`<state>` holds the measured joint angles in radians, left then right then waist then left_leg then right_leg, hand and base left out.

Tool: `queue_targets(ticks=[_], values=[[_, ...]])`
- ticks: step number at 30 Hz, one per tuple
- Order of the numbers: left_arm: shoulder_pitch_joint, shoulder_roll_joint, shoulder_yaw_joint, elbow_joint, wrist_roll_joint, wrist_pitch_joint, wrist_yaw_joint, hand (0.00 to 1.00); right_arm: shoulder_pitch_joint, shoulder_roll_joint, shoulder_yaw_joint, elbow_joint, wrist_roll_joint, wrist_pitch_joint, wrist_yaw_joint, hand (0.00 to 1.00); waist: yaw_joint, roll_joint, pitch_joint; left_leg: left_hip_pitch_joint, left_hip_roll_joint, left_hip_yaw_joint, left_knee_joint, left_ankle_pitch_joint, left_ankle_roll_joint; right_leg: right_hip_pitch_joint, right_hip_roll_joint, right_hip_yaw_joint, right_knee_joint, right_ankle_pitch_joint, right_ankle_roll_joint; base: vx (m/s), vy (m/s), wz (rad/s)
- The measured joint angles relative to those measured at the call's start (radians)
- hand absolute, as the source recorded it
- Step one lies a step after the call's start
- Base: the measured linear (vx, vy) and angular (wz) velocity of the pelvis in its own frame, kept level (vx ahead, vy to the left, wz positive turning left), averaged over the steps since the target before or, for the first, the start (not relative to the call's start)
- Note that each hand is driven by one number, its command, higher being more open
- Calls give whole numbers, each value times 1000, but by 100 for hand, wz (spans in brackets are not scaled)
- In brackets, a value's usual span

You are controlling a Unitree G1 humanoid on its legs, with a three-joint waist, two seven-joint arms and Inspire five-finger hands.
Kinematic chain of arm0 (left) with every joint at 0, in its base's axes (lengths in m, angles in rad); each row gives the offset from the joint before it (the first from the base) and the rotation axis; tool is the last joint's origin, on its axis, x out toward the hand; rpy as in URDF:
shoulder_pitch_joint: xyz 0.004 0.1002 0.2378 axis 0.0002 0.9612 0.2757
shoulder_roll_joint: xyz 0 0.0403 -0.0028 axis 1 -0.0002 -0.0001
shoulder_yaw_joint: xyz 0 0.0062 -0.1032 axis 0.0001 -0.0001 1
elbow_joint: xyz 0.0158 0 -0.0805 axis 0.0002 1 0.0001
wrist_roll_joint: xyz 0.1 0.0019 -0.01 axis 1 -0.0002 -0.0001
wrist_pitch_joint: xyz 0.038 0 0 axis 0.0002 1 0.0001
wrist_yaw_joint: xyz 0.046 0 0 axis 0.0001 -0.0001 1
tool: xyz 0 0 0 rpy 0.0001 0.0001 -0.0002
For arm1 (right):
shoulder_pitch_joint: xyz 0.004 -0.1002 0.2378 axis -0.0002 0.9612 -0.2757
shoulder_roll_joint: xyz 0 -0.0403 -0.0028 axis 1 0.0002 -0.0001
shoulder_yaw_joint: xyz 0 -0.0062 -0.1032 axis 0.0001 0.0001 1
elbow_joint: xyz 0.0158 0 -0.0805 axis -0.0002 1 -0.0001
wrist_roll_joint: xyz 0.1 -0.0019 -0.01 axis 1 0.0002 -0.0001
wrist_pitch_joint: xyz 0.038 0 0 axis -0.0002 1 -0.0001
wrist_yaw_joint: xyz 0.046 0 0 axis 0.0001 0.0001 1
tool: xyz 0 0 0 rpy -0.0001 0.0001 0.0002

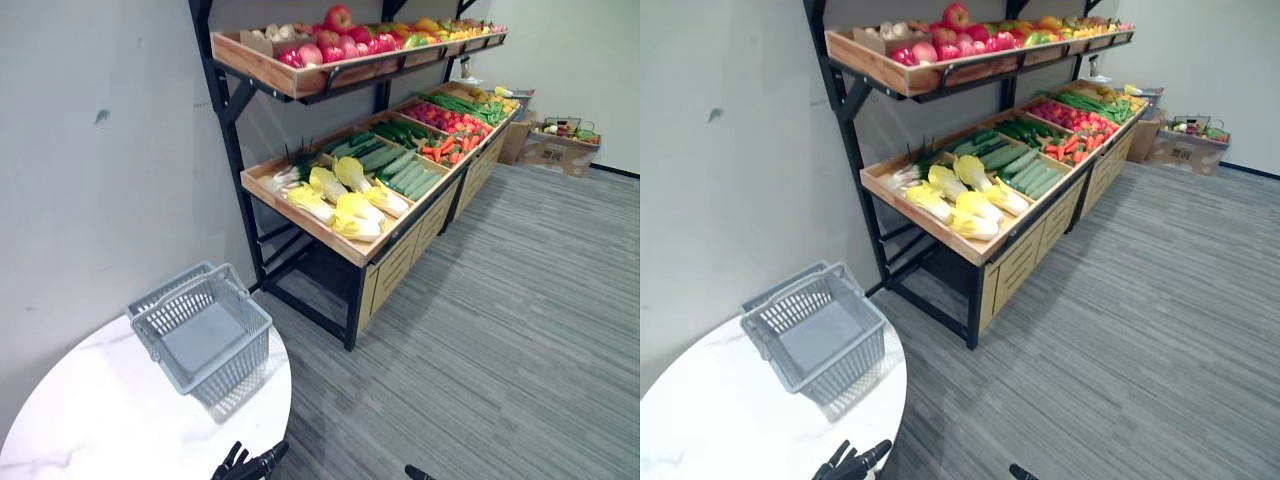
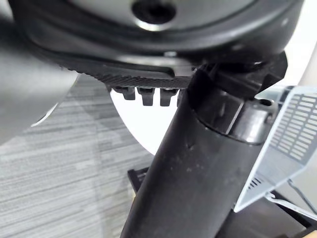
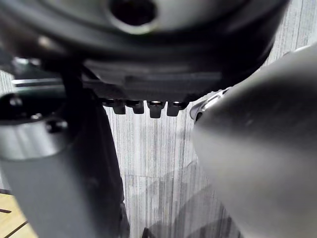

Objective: Pick vegetable in the basket

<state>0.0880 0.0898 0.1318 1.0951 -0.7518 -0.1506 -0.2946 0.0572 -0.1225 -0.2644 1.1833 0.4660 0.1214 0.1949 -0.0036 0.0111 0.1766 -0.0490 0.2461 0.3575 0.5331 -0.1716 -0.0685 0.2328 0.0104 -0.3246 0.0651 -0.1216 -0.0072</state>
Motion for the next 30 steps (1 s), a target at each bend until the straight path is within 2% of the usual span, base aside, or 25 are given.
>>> queue_targets(ticks=[1,2,3,4,5,6,7,8,9,10,12,14,15,16,17,18,21,22,23,24,25,27,30], values=[[-9,2,-10,0,13,4,-3,100,20,9,-4,2,9,1,-1,100,-14,-11,-8,28,-37,57,-125,5,13,-11,-23,-43,-3,-2,4,242,27,136],[-16,3,-18,-2,22,10,-9,100,25,16,-16,8,10,5,-5,100,-12,-17,-5,48,-60,97,-207,16,46,-14,-33,-72,-2,-4,7,339,54,168],[-18,16,-35,-1,39,16,-17,100,37,24,-32,11,10,6,-18,100,-11,-35,-1,58,-87,131,-273,53,61,-13,-50,-111,7,-5,9,197,55,126],[-18,19,-37,-1,48,16,-17,100,41,34,-38,11,14,5,-21,100,-11,-39,0,68,-98,144,-302,74,61,-13,-57,-127,25,-5,9,249,71,129],[-13,18,-40,4,58,21,-16,100,55,39,-63,8,28,2,-21,100,-16,-35,0,107,-107,153,-365,110,65,-25,-68,-144,108,-7,9,249,84,105],[0,13,-40,6,57,20,-15,100,69,32,-73,2,51,-13,-13,100,-21,-8,-1,141,-95,129,-420,127,56,-67,-70,-139,200,-51,22,264,113,92],[12,15,-40,7,57,20,-15,100,78,36,-69,-7,50,-26,-11,100,-25,-9,-9,155,-97,119,-449,134,49,-60,-59,-125,123,-74,30,153,96,60],[20,30,-40,7,56,14,-15,100,78,56,-69,-19,51,-46,-10,100,-21,-47,-15,182,-138,113,-512,149,39,-51,-77,-109,-34,31,34,35,71,54],[8,43,-48,39,56,20,-9,100,74,69,-70,-18,49,-54,-11,100,-28,-57,-17,209,-162,94,-578,163,33,-49,-95,-121,-22,31,48,-2,36,46],[2,41,-52,51,57,24,-7,100,73,71,-70,-17,47,-57,-10,100,-28,-54,-28,220,-163,93,-603,178,31,-59,-96,-130,-7,31,48,82,32,39],[-2,22,-76,52,54,23,-8,100,67,49,-70,-20,39,-64,-2,100,-32,-19,-21,215,-173,73,-621,177,39,-113,-132,-138,132,-11,90,146,67,32],[-3,13,-85,53,52,26,-8,100,70,36,-71,-20,38,-65,-6,100,-45,-2,-14,215,-176,41,-616,161,45,-154,-167,-138,269,-28,110,75,149,59],[-3,17,-103,51,48,30,-9,100,77,32,-72,-21,41,-62,-8,100,-58,-1,-8,218,-187,-10,-597,145,62,-225,-233,-110,494,-25,103,67,159,84],[-3,22,-113,48,46,30,-11,100,81,34,-83,-22,49,-62,-8,100,-60,-5,-6,225,-191,-33,-593,137,71,-261,-257,-84,591,-16,90,44,97,115],[-2,30,-116,49,45,34,-9,100,85,48,-111,-39,54,-70,-8,100,-66,-10,-4,228,-203,-82,-586,128,83,-327,-278,-9,696,-46,74,48,13,120],[-3,36,-115,49,44,34,0,100,81,52,-107,-42,51,-69,-2,100,-68,-15,-4,217,-193,-136,-569,115,91,-352,-254,54,654,-108,85,46,-10,130],[-3,34,-103,48,36,39,5,100,76,62,-108,-39,52,-77,-2,100,-64,-10,-3,199,-167,-242,-557,111,81,-373,-199,157,459,-103,98,88,-85,124],[2,30,-71,45,36,42,5,100,77,61,-98,-33,49,-89,-2,100,-58,-15,-7,191,-158,-284,-555,108,61,-368,-160,261,313,-59,122,105,-147,109],[6,33,-67,43,36,41,5,100,78,63,-88,-31,48,-93,-3,100,-58,-25,-13,186,-163,-299,-551,104,52,-369,-153,297,262,-16,124,126,-205,103],[15,54,-67,39,36,42,4,100,89,79,-65,-28,48,-101,-6,100,-55,-68,-31,182,-188,-329,-550,95,37,-369,-164,319,195,122,124,177,-250,66],[18,54,-56,47,35,43,17,100,86,76,-61,-8,46,-101,-5,100,-45,-65,-48,184,-180,-340,-554,86,20,-351,-164,292,184,69,128,191,-245,52],[24,21,-26,47,35,42,26,100,84,48,-41,-8,46,-107,-16,100,-38,-32,-67,167,-143,-336,-550,87,-3,-336,-132,260,137,68,118,185,-188,24],[25,20,-29,48,35,45,26,100,64,33,-18,5,59,-111,-36,100,-37,-16,-75,173,-96,-342,-552,86,-34,-268,-93,198,66,75,102,158,-160,44]])
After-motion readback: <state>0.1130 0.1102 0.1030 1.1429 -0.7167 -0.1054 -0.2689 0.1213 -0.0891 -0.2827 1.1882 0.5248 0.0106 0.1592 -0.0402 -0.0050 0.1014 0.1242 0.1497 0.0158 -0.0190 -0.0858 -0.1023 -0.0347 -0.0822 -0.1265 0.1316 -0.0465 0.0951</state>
